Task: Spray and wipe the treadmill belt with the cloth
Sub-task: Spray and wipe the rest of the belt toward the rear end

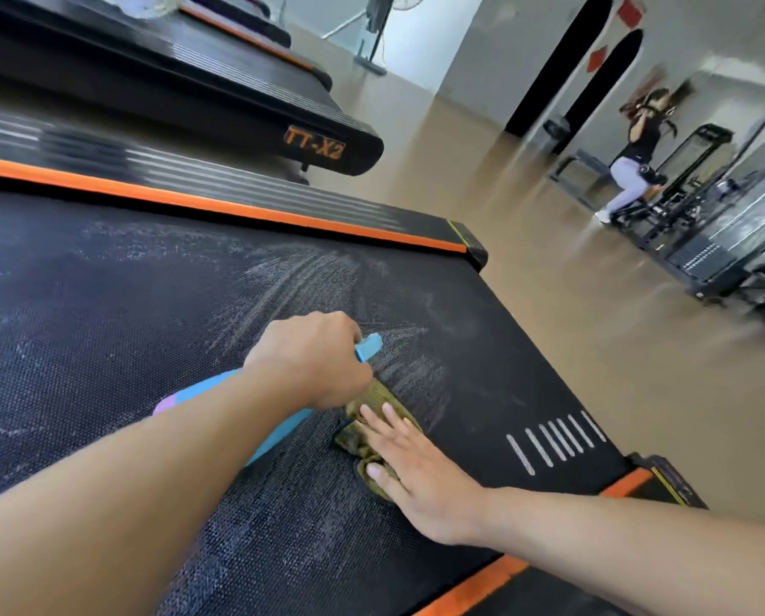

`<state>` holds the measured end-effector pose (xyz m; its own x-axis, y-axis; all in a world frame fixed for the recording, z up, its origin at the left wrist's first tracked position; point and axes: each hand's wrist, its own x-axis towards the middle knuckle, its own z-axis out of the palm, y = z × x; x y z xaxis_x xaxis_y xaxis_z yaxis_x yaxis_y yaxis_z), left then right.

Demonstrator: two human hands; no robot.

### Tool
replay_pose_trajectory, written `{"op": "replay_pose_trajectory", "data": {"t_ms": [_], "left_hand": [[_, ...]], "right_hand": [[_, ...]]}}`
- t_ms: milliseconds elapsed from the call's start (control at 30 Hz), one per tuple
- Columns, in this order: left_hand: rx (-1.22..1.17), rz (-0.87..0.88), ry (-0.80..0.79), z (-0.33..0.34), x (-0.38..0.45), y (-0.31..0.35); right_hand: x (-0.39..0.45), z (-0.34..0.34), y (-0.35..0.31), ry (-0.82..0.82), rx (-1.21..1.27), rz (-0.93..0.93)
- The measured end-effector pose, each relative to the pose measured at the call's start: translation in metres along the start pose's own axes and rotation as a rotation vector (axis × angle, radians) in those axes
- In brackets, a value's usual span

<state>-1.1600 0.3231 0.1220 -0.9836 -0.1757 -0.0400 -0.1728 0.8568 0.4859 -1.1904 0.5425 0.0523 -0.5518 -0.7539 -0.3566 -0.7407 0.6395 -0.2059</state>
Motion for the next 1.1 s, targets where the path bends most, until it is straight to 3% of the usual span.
{"op": "replay_pose_trajectory", "data": {"t_ms": [200, 467, 533, 733, 867, 933, 1100], "left_hand": [[0.098, -0.062, -0.083, 0.010, 0.021, 0.010], [-0.235, -0.168, 0.085, 0.035, 0.068, 0.077], [-0.220, -0.213, 0.082, 0.045, 0.077, 0.087], [-0.134, -0.274, 0.106, 0.050, 0.084, 0.093], [-0.276, -0.350, 0.167, 0.044, 0.096, 0.096], [-0.313, -0.367, 0.202, 0.044, 0.106, 0.100], [-0.271, -0.445, 0.192, 0.057, 0.137, 0.104]], "right_hand": [[0.006, -0.005, 0.019, 0.038, -0.076, -0.177], [0.015, 0.001, 0.047, 0.212, 0.019, -0.265], [0.022, -0.009, 0.080, 0.260, -0.006, -0.164], [0.037, -0.042, 0.227, 0.363, 0.115, 0.423], [0.075, -0.059, 0.245, 0.401, 0.115, 0.538], [0.100, -0.067, 0.225, 0.389, 0.125, 0.456], [0.132, -0.065, 0.121, 0.343, 0.139, -0.119]]}}
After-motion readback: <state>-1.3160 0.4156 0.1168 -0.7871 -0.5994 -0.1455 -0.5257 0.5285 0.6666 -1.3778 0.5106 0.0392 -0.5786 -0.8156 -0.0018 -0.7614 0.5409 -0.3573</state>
